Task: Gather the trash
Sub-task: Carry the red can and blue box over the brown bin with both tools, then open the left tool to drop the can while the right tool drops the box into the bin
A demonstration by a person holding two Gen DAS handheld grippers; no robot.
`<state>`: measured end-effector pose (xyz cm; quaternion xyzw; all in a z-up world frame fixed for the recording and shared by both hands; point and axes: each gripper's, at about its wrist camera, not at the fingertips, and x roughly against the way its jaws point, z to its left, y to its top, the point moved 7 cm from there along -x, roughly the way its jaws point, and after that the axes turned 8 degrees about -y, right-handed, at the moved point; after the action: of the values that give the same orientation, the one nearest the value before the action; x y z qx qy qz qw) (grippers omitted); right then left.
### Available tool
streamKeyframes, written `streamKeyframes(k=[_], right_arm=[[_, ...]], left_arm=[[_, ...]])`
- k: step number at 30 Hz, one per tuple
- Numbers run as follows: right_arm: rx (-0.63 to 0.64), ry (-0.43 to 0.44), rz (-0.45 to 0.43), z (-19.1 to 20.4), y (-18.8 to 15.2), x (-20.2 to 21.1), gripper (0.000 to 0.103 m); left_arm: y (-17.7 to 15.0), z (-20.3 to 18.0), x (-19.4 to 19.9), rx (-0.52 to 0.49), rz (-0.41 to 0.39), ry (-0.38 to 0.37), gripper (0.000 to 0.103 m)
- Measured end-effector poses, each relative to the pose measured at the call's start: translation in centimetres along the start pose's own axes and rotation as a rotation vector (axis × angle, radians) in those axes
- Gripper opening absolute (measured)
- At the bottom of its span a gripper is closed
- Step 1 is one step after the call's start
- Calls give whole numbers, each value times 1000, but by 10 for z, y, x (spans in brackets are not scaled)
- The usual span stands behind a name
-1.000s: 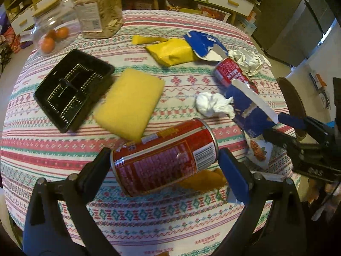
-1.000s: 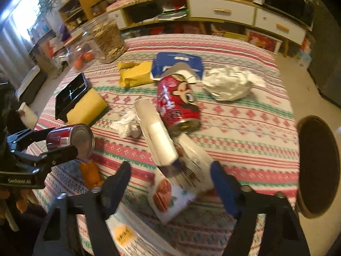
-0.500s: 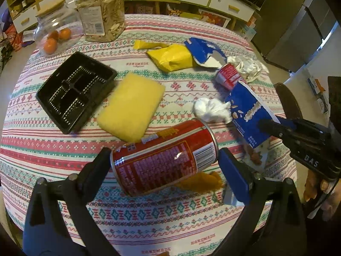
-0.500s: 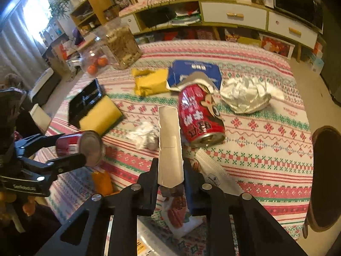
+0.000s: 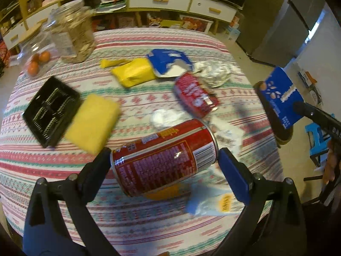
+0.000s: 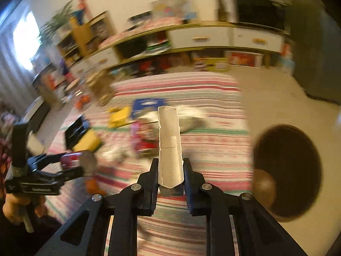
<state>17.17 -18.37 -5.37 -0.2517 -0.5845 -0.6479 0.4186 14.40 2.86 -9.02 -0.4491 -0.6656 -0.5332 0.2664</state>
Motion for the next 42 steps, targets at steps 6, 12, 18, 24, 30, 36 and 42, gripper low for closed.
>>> streamKeyframes(k=[6,12,18,24,30,36,42], right_arm=[[-141,-145,18,-104,-19,16,22],[-259,-185,75,-180,-47,11,22],[-357,-198,108,-236,-67,4,22],[-409,-228,83,-275,-71,14,22],[-425,-244,76,-293,-77,21,22],[-449,-240,75,-304,-79,21,22],[-455,-258,85,-311,-81,17,22]], left_arm=[[13,-65,-18,-76,3,-64,98],[21,-145,-50,-187,36,-125,98],[34,-233,-94,-281,73,-186,98],[37,-300,-165,-366,146,-186,98],[31,-329,-234,-418,250,-106,98],[18,-336,-283,-463,379,-10,98],[12,-342,-297,-531,423,39,98]])
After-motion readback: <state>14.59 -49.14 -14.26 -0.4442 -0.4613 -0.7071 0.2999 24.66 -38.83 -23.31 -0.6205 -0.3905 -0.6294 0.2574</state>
